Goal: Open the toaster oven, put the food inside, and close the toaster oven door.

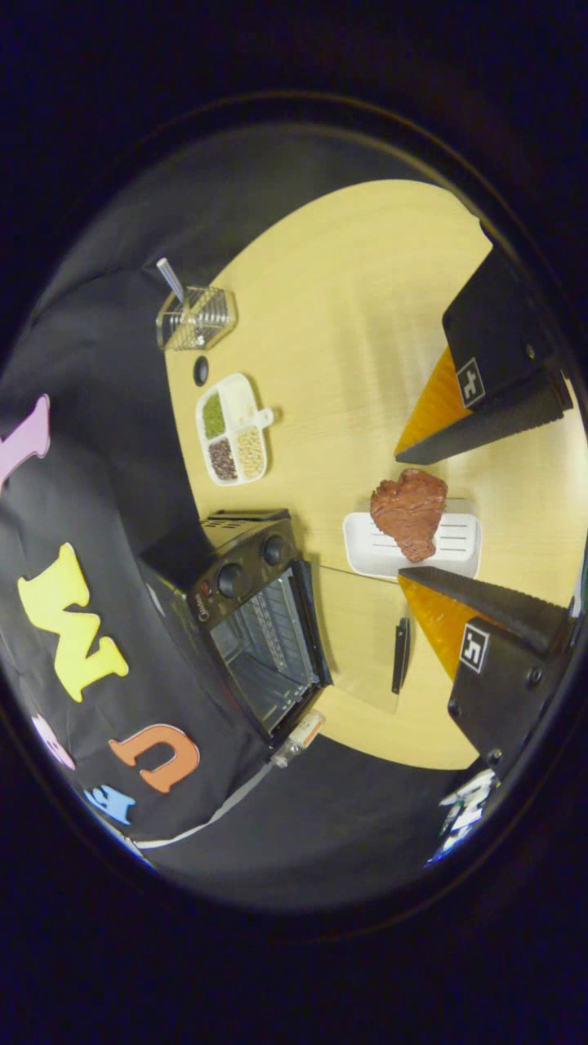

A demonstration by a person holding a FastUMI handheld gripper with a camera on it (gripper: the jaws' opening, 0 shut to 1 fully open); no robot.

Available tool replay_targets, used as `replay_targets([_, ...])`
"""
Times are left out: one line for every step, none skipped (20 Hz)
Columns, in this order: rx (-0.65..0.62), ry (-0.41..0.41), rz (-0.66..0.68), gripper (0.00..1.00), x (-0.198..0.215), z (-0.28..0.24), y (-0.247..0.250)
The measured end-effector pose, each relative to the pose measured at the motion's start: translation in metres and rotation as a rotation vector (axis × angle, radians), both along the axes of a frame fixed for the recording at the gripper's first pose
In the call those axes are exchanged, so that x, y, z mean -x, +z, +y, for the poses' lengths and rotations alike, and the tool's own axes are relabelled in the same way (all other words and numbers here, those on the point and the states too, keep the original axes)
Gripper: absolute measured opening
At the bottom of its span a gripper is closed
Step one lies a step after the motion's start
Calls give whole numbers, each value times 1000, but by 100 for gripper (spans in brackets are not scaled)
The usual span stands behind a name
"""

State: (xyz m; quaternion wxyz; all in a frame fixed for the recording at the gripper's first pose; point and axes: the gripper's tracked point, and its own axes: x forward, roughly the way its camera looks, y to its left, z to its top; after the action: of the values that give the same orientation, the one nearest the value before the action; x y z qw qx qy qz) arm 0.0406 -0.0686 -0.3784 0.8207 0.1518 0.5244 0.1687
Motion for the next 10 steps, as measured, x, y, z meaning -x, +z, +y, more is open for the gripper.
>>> replay_targets([-20,16,20,79,-1,1,-6])
replay_targets([-39,22,37,75,0,1,-11])
replay_targets([-53,24,55,73,2,0,-14])
replay_targets([-59,17,61,65,0,-2,-16])
replay_targets([-56,8,61,61,0,-7,-19])
replay_targets([-65,6,58,49,0,-8,-20])
replay_targets([-92,2,69,36,1,-6,-20])
replay_targets([-128,4,79,25,5,-4,-17])
replay_targets([-143,12,80,20,8,-1,-16])
replay_targets([-148,24,71,14,12,0,-13])
